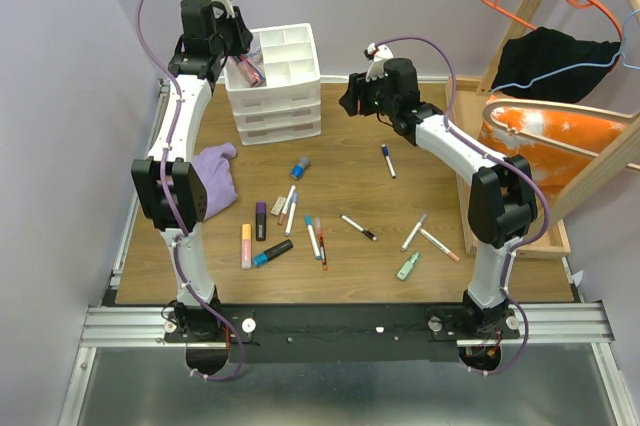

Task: Sort the stationery into containers
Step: Move the storage box to the center of the board.

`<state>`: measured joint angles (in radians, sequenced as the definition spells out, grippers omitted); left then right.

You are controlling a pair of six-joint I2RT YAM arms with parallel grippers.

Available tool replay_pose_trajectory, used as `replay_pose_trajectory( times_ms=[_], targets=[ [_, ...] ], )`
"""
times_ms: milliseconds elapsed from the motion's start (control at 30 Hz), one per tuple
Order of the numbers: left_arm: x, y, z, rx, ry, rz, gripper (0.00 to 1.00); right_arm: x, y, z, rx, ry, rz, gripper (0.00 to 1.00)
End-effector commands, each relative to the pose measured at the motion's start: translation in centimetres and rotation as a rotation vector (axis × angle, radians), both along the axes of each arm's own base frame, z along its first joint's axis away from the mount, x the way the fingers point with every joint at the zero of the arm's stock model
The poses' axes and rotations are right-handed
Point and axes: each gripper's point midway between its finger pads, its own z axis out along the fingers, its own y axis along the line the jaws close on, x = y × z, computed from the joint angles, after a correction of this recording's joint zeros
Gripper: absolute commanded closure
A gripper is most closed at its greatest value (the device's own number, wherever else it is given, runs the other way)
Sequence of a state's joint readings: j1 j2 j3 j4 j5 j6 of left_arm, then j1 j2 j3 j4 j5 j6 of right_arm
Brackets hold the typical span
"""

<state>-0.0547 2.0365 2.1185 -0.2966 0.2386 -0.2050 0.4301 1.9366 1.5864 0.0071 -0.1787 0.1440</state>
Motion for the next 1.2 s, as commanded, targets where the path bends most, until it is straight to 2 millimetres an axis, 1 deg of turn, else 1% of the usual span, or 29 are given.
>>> replay_pose_trajectory(
  times_ms=[0, 33, 67, 100, 133, 167, 200, 267, 300, 333, 367, 400, 433, 467, 500, 533, 567, 600, 633, 733, 767, 800, 833, 967, 1000, 1033, 1067, 1100, 1167],
  targets=[
    [-1.2, -0.8, 3.1, -0.039, -0.057, -0.023, 0.54, 0.5, -0.1, 0.8, 0.022, -0.021, -0.003, 0.34],
    [-1.3, -0.5, 3.9, -0.024, -0.078, -0.009, 0.44, 0.4, 0.1, 0.9, 0.022, -0.023, 0.002, 0.34],
    [-1.3, -0.1, 4.6, -0.010, -0.096, 0.007, 0.31, 0.4, 0.2, 1.4, 0.024, -0.036, 0.014, 0.34],
    [-1.3, 0.4, 5.4, 0.010, -0.116, 0.035, 0.25, 0.3, 0.4, 1.5, 0.023, -0.039, 0.028, 0.33],
    [-1.7, 0.9, 6.8, 0.027, -0.148, 0.054, 0.22, 0.4, 0.7, 2.0, 0.025, -0.051, 0.047, 0.32],
    [-2.0, 1.5, 7.3, 0.063, -0.163, 0.071, 0.17, 0.5, 1.2, 2.9, 0.031, -0.072, 0.078, 0.32],
    [-2.1, 2.3, 7.7, 0.081, -0.171, 0.111, 0.16, 0.8, 1.5, 2.7, 0.030, -0.071, 0.086, 0.32],
    [-2.9, 3.8, 8.2, 0.093, -0.174, 0.170, 0.15, 1.5, 1.9, 3.2, 0.043, -0.080, 0.084, 0.30],
    [-3.0, 4.6, 8.0, 0.094, -0.168, 0.207, 0.15, 2.2, 2.2, 4.6, 0.060, -0.111, 0.083, 0.30],
    [-3.4, 5.9, 7.2, 0.108, -0.147, 0.269, 0.15, 2.8, 2.5, 3.8, 0.058, -0.104, 0.086, 0.30],
    [-3.7, 6.6, 6.9, 0.115, -0.134, 0.306, 0.16, 3.2, 2.9, 3.9, 0.064, -0.107, 0.095, 0.30],
    [-3.9, 7.2, 6.5, 0.113, -0.123, 0.332, 0.16, 3.6, 3.3, 5.1, 0.080, -0.130, 0.099, 0.30],
    [-4.3, 7.7, 5.4, 0.112, -0.099, 0.344, 0.17, 4.2, 3.6, 4.7, 0.089, -0.123, 0.099, 0.30],
    [-4.5, 8.5, 4.8, 0.109, -0.078, 0.355, 0.18, 4.3, 4.0, 5.1, 0.115, -0.121, 0.106, 0.30],
    [-4.7, 8.7, 4.3, 0.104, -0.063, 0.362, 0.19, 4.5, 4.2, 5.6, 0.133, -0.131, 0.111, 0.30],
    [-5.0, 8.7, 3.2, 0.097, -0.036, 0.363, 0.20, 4.7, 4.6, 6.8, 0.157, -0.149, 0.117, 0.30],
    [-5.2, 9.9, 2.9, 0.094, -0.027, 0.383, 0.21, 4.8, 5.1, 6.8, 0.188, -0.136, 0.126, 0.30],
    [-5.3, 10.4, 2.2, 0.094, -0.011, 0.389, 0.22, 5.0, 5.3, 7.5, 0.213, -0.148, 0.127, 0.30],
    [-5.5, 10.6, 1.3, 0.095, 0.012, 0.393, 0.22, 5.1, 5.6, 7.8, 0.231, -0.151, 0.130, 0.30],
    [-6.0, 10.7, -0.3, 0.098, 0.052, 0.394, 0.22, 5.6, 6.5, 7.8, 0.266, -0.138, 0.137, 0.31],
    [-6.1, 10.8, -0.7, 0.099, 0.061, 0.392, 0.22, 5.9, 6.6, 8.3, 0.271, -0.151, 0.129, 0.31],
    [-6.1, 10.7, -1.1, 0.100, 0.071, 0.389, 0.22, 6.1, 7.0, 7.5, 0.266, -0.133, 0.130, 0.31],
    [-6.3, 10.6, -1.8, 0.100, 0.086, 0.385, 0.22, 6.2, 7.3, 7.3, 0.267, -0.131, 0.135, 0.31],
    [-6.6, 10.6, -3.5, 0.095, 0.127, 0.391, 0.22, 6.6, 8.2, 6.9, 0.272, -0.119, 0.128, 0.32],
    [-6.7, 10.7, -3.8, 0.089, 0.135, 0.400, 0.22, 6.6, 8.5, 7.6, 0.267, -0.124, 0.121, 0.33],
    [-6.8, 10.9, -4.3, 0.090, 0.144, 0.409, 0.22, 7.2, 8.6, 6.3, 0.246, -0.108, 0.101, 0.35],
    [-6.7, 11.0, -4.5, 0.092, 0.147, 0.415, 0.22, 7.6, 8.5, 5.9, 0.222, -0.103, 0.071, 0.35],
    [-6.8, 11.0, -4.7, 0.089, 0.151, 0.420, 0.22, 7.5, 8.7, 5.2, 0.204, -0.077, 0.062, 0.36],
    [-6.6, 11.4, -5.4, 0.094, 0.161, 0.433, 0.22, 7.9, 8.8, 4.9, 0.198, -0.078, 0.046, 0.36]
  ],
)
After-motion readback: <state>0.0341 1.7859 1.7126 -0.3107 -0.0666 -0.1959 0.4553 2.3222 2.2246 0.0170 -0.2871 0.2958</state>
